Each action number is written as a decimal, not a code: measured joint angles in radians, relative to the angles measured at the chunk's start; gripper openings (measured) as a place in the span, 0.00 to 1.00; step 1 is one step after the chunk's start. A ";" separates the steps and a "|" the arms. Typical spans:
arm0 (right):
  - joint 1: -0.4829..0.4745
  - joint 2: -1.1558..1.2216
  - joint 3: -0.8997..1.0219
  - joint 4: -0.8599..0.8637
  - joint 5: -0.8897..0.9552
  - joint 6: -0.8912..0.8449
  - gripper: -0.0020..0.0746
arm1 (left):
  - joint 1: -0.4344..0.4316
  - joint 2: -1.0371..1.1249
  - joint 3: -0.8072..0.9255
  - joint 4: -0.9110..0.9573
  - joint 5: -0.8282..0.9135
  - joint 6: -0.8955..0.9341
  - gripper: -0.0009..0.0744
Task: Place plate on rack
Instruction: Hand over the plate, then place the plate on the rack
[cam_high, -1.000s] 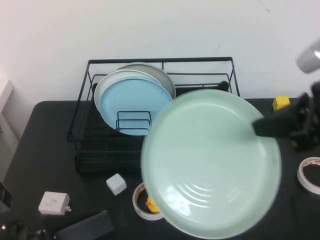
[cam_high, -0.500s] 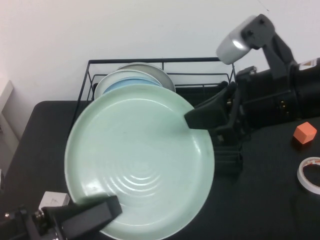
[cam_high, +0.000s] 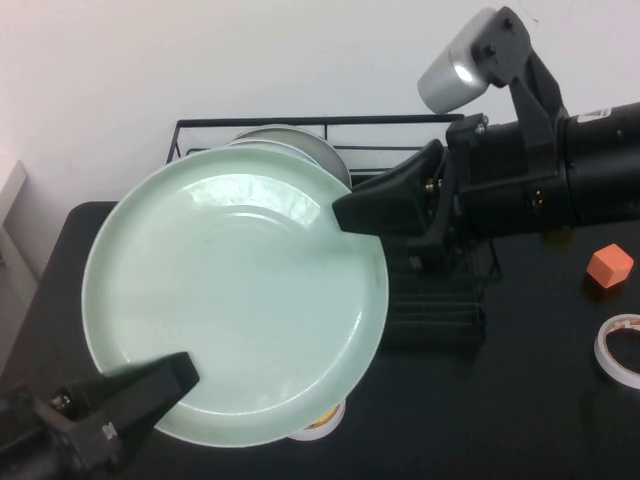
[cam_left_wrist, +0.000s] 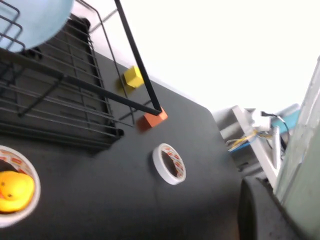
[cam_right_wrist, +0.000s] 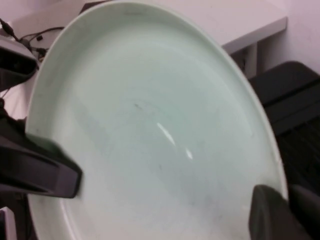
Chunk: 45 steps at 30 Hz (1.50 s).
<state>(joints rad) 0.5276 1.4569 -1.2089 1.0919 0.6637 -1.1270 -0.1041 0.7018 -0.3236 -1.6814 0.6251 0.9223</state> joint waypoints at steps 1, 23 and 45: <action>0.000 0.000 0.000 0.017 0.004 -0.015 0.11 | 0.000 0.000 -0.002 0.000 -0.005 0.006 0.13; -0.043 -0.206 -0.164 0.136 -0.051 -0.210 0.74 | 0.000 0.190 -0.576 0.638 -0.041 -0.170 0.13; -0.043 -0.290 -0.064 -0.813 0.376 0.337 0.03 | -0.031 0.711 -1.039 1.388 0.055 -0.086 0.13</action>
<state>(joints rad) 0.4849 1.1672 -1.2728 0.2788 1.0396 -0.7897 -0.1354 1.4127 -1.3631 -0.2935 0.6798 0.8362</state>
